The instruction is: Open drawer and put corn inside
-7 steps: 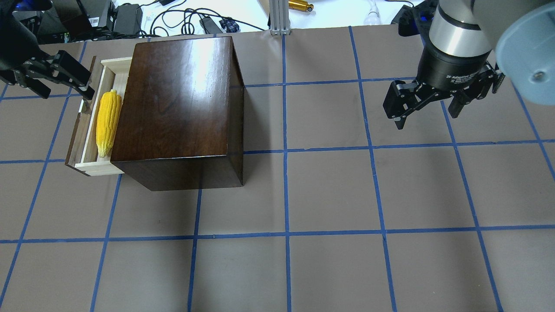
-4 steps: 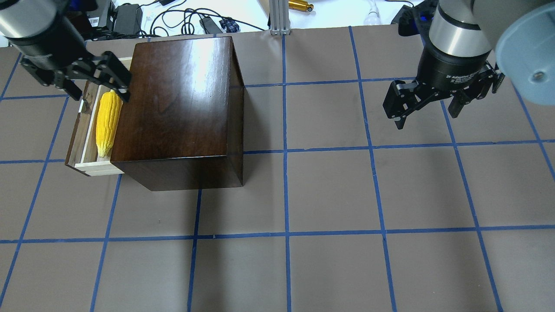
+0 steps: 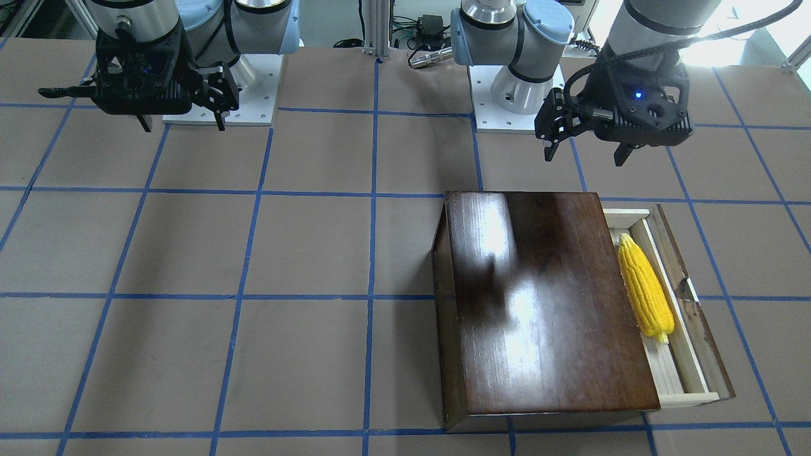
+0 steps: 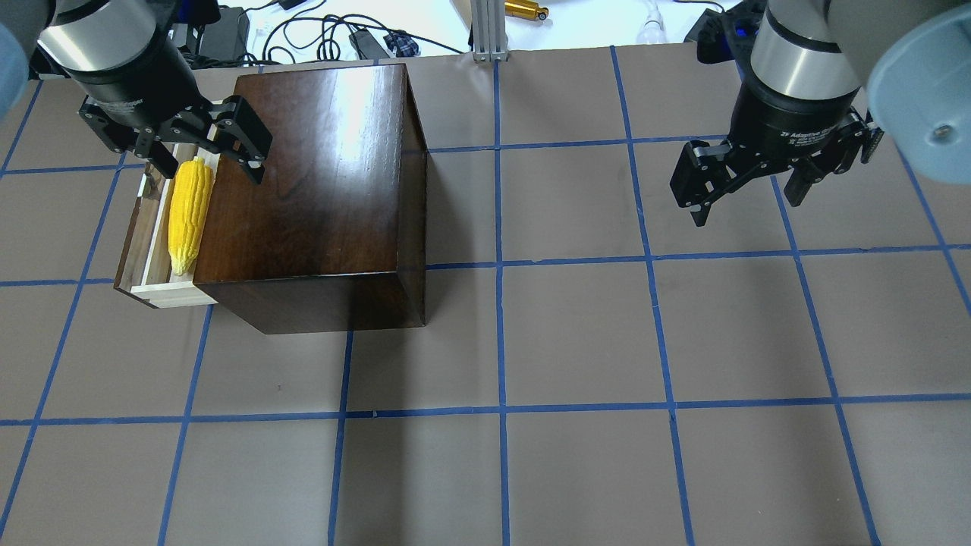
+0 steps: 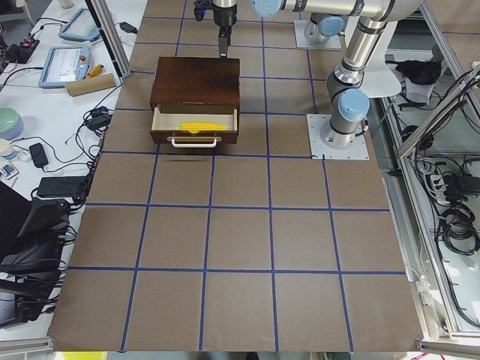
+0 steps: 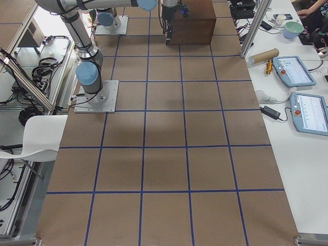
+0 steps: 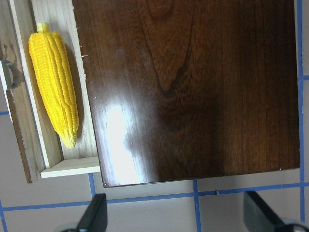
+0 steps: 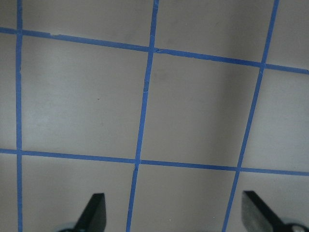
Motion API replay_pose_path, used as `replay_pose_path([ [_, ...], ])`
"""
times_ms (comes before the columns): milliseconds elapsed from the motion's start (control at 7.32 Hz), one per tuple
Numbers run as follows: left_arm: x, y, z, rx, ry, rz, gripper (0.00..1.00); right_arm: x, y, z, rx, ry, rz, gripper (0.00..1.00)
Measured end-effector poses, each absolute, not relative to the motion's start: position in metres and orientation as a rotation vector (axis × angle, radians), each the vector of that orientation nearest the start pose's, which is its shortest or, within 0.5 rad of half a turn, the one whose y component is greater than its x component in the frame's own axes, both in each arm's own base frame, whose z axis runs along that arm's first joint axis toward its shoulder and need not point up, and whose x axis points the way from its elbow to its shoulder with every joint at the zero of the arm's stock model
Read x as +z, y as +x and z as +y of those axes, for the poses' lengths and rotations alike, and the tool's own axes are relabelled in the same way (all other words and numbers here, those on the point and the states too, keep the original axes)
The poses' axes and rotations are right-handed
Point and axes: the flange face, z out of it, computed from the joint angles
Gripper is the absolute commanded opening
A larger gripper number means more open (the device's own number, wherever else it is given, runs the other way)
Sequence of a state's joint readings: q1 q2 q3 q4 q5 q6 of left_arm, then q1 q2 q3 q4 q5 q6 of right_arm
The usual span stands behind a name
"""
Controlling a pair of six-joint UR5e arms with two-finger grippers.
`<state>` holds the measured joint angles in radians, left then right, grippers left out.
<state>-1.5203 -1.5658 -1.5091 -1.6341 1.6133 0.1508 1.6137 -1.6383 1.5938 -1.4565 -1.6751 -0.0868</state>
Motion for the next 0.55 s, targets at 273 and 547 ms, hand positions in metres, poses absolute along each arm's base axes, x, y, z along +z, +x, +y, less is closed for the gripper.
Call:
replay_pose_path([
  [273,0.5127,-0.1072,-0.4941,0.004,0.166,3.136,1.00,0.4982,0.1424,-0.4501,0.116,-0.216,3.235,1.00],
  [547,0.5141,-0.1088,-0.4927,-0.003,0.162,3.154,1.00,0.4983,0.1424,-0.4501,0.116,-0.215,3.235,1.00],
])
